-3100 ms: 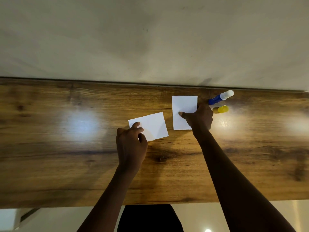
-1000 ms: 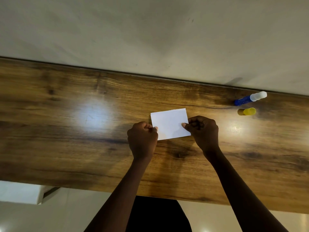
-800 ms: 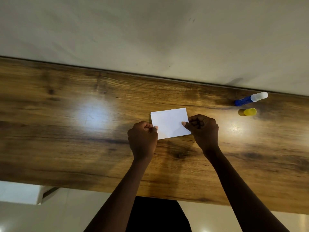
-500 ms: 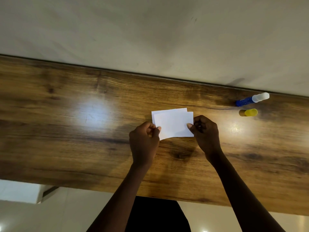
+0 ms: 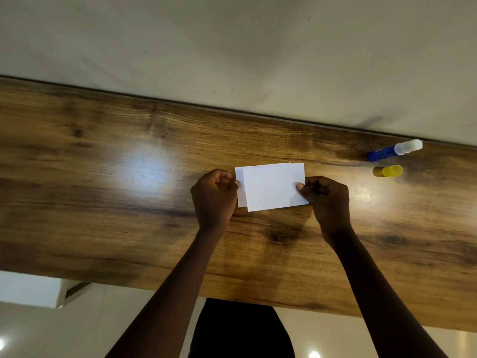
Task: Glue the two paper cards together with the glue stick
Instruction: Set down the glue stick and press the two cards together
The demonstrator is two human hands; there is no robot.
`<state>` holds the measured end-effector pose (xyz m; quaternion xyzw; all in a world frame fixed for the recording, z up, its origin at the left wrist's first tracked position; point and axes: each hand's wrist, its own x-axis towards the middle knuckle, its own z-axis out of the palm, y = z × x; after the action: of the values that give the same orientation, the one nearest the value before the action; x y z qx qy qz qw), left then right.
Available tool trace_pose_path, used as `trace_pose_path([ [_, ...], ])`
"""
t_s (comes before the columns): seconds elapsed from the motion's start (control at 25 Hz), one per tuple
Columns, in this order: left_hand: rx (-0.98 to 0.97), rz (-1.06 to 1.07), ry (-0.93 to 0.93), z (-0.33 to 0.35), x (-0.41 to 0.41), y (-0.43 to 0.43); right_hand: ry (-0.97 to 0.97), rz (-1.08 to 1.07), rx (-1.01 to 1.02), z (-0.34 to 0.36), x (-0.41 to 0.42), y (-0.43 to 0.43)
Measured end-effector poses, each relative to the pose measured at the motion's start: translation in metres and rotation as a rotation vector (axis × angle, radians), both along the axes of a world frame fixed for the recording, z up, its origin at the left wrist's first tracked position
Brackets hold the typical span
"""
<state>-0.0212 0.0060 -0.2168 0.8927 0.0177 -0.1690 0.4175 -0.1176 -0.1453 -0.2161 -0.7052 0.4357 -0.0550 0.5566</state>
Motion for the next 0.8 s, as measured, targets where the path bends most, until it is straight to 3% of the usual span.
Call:
trace_pose_path([
  [0.8, 0.014, 0.035, 0.081, 0.003, 0.006, -0.003, 0.077, 0.005, -0.11, 0.0, 0.018, 0.012],
])
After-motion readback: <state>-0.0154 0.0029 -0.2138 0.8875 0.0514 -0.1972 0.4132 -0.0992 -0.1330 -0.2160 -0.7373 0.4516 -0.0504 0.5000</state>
